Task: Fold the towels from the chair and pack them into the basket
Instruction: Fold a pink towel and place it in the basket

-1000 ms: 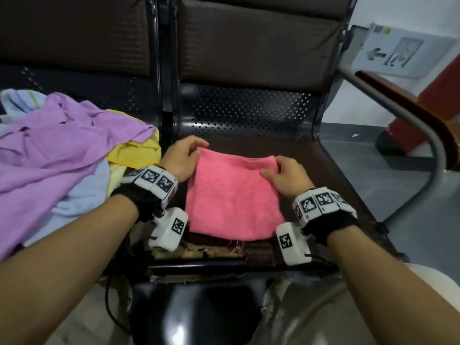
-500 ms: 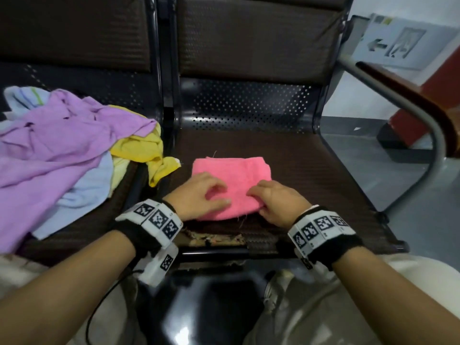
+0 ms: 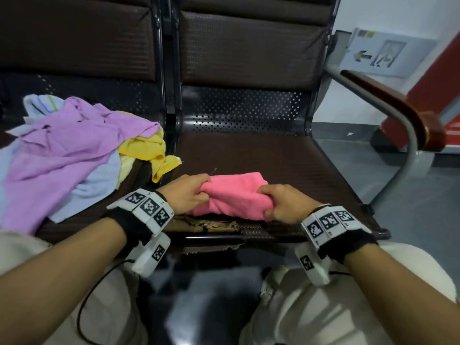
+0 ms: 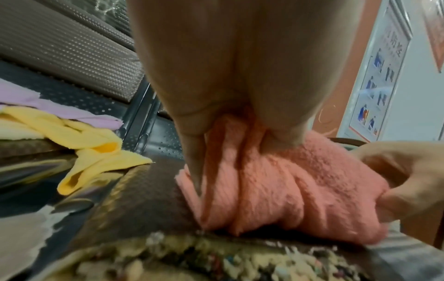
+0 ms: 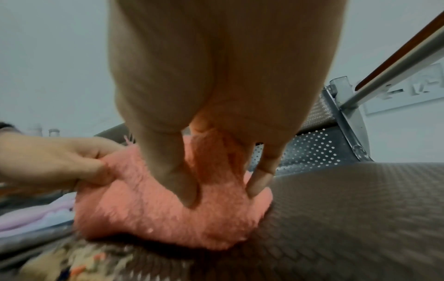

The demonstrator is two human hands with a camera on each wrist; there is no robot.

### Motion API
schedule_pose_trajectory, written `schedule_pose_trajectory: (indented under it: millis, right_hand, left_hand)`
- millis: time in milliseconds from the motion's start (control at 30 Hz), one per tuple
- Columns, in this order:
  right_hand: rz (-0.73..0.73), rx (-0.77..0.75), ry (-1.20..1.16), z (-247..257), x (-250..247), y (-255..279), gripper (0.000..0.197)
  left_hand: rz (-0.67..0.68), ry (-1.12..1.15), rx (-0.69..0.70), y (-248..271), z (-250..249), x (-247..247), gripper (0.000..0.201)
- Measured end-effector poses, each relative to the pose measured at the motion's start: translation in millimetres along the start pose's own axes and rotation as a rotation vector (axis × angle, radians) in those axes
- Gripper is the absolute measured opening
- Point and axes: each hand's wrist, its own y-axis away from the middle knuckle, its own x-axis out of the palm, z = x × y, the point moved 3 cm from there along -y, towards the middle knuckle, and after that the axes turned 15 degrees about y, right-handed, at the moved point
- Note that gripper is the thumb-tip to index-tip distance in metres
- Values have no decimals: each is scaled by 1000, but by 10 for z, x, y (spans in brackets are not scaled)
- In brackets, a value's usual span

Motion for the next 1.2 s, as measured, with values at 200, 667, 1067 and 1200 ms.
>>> schedule_pose_trajectory:
  millis: [200,667,1067,1200]
  right_hand:
    - [-69,139,-389,-174,-97,-286,7]
    - [255,442,-257,-393,192,-679,78]
    - [-336,-56,-657,293,-754,149,36]
    - [-494,-55,-681,151,-1040,786,16]
  left_hand:
    - [-19,23,-123,-260,185,-139,20]
    - [-31,3,-184,-521,469,-77,36]
    - [304,434,160,-129,-603,-213,66]
    - [290,473,193,-24,-1057,-159,48]
